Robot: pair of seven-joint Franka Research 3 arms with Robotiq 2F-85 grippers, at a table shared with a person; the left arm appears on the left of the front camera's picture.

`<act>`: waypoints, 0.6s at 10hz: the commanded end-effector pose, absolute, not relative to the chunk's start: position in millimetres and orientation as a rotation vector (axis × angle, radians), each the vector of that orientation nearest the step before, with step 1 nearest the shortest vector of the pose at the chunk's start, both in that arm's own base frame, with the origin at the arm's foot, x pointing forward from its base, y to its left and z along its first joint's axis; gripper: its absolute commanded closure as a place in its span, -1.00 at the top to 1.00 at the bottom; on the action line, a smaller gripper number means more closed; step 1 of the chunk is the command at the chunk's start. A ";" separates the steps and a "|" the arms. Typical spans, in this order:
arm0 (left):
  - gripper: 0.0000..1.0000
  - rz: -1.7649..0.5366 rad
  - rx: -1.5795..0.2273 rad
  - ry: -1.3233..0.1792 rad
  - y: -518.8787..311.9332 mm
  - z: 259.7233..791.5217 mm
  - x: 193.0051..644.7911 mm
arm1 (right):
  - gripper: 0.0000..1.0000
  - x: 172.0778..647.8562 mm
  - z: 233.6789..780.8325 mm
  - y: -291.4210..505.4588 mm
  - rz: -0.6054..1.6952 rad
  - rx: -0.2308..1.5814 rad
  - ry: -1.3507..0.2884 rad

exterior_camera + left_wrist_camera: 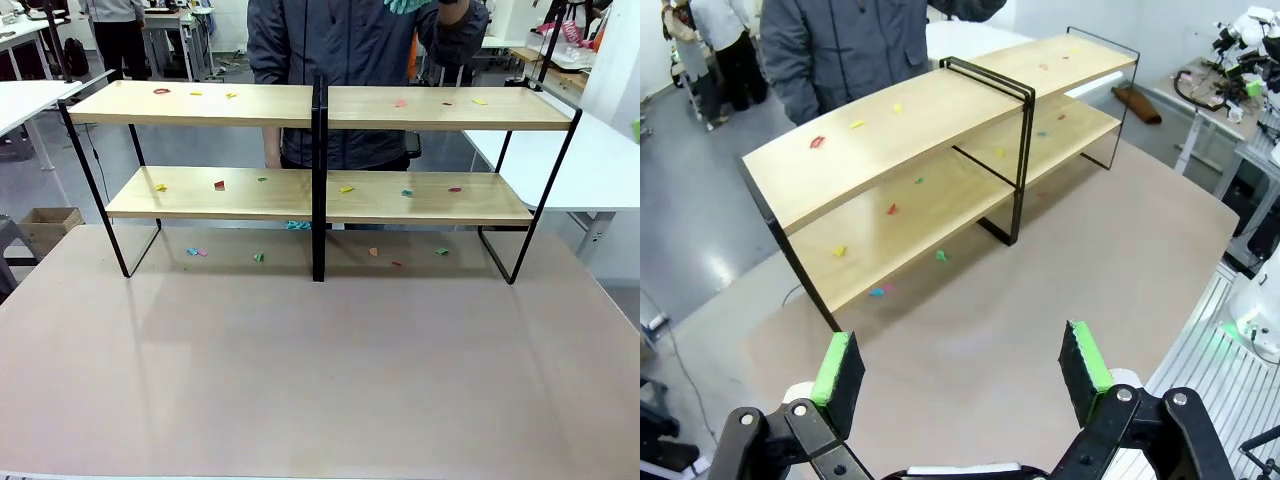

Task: Clean the shelves.
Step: Pick up the Duster when the human hands it over.

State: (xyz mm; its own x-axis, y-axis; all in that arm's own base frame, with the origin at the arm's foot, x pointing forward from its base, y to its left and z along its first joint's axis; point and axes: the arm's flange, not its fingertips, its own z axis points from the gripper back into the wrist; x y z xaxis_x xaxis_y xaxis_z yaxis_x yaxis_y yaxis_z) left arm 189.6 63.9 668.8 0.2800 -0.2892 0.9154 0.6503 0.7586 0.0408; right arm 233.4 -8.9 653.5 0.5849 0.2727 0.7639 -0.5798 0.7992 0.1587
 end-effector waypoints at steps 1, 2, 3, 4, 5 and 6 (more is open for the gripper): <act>1.00 -0.676 -0.400 -1.126 59.4 662.1 191.9 | 1.00 234.6 655.3 -14.5 0.504 0.451 -0.791; 1.00 -0.671 -0.393 -1.122 62.6 660.0 192.9 | 1.00 235.5 655.0 -18.3 0.494 0.455 -0.793; 1.00 -0.626 -0.395 -1.095 64.5 659.1 194.2 | 1.00 237.2 656.5 -24.6 0.473 0.458 -0.806; 1.00 -0.671 -0.391 -1.117 60.6 668.0 191.9 | 1.00 238.7 659.3 -32.6 0.454 0.469 -0.830; 1.00 -0.671 -0.391 -1.117 60.6 668.0 191.9 | 1.00 241.4 660.6 -40.4 0.430 0.470 -0.843; 1.00 -0.671 -0.391 -1.117 60.6 668.0 191.9 | 1.00 246.2 664.9 -48.9 0.410 0.471 -0.856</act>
State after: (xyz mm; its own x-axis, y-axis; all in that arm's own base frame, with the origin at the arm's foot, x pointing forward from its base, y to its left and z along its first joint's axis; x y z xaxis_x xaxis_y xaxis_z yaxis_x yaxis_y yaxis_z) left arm 193.6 60.6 666.3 0.2805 -0.2962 0.9130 0.6709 0.7408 0.0342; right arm 237.1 -39.8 660.1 0.6041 0.1848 0.7752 -0.5263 0.8230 0.2139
